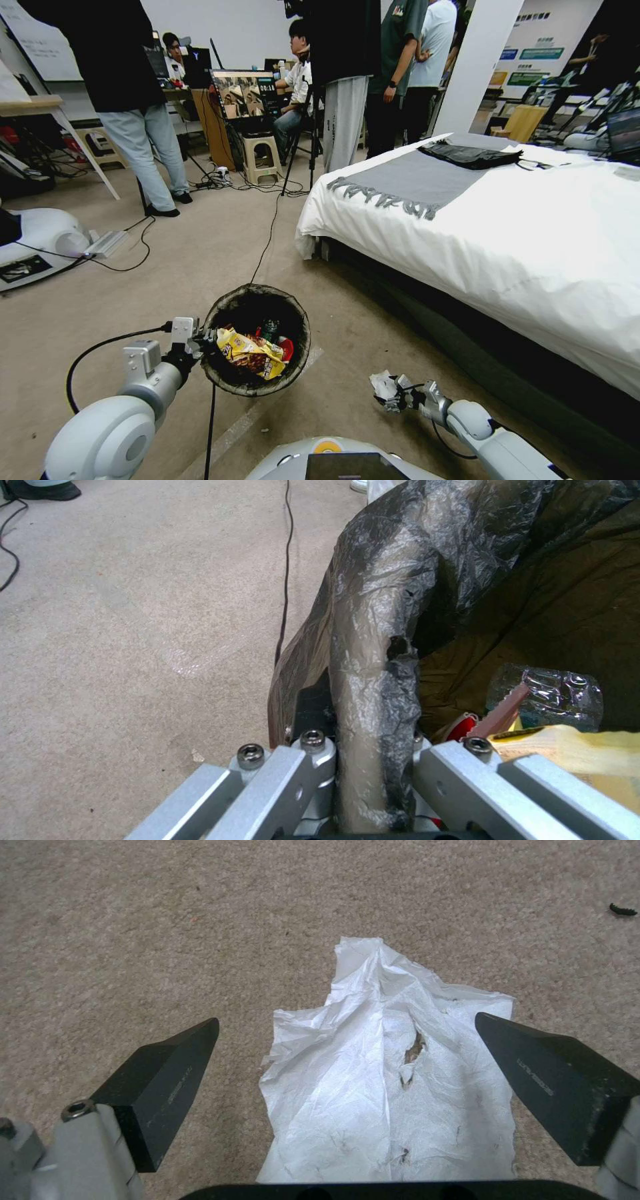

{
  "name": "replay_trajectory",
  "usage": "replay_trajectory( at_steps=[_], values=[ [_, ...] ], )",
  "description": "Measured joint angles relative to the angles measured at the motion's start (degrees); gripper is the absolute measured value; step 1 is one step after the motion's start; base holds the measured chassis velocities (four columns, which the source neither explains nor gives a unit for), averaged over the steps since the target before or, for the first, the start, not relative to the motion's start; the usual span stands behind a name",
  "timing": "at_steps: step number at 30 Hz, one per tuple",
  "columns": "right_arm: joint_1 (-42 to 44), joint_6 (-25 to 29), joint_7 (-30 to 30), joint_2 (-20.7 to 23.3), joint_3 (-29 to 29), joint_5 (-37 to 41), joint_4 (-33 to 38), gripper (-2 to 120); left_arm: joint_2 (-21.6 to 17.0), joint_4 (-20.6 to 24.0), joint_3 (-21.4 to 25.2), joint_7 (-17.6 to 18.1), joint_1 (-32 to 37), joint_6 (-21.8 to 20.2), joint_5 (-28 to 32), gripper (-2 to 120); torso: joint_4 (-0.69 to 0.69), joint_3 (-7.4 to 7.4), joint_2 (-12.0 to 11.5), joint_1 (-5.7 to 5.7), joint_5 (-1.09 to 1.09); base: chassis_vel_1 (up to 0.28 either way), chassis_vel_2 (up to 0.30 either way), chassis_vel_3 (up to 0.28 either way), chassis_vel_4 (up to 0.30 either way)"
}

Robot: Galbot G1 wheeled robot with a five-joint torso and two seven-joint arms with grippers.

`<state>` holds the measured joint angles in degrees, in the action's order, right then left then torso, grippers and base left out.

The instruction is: Pick up the trash bin, then pick up the garbage from the floor and place it into the trash bin.

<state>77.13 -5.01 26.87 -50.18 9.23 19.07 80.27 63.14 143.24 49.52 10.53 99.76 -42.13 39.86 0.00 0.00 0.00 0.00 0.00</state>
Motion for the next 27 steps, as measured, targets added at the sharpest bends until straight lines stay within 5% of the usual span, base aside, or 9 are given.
replay_trajectory(
  at_steps=[27],
  values=[
    [-5.01, -0.07, -2.22, -1.37, -3.32, -2.19, -5.22, 100, -0.04, 0.0, -0.05, 0.0, 0.06, 0.0, 0.09, 2, 0.0, 0.0, 0.0, 0.0, 0.0, 0.0, 0.0, 0.0, 0.0]
  ],
)
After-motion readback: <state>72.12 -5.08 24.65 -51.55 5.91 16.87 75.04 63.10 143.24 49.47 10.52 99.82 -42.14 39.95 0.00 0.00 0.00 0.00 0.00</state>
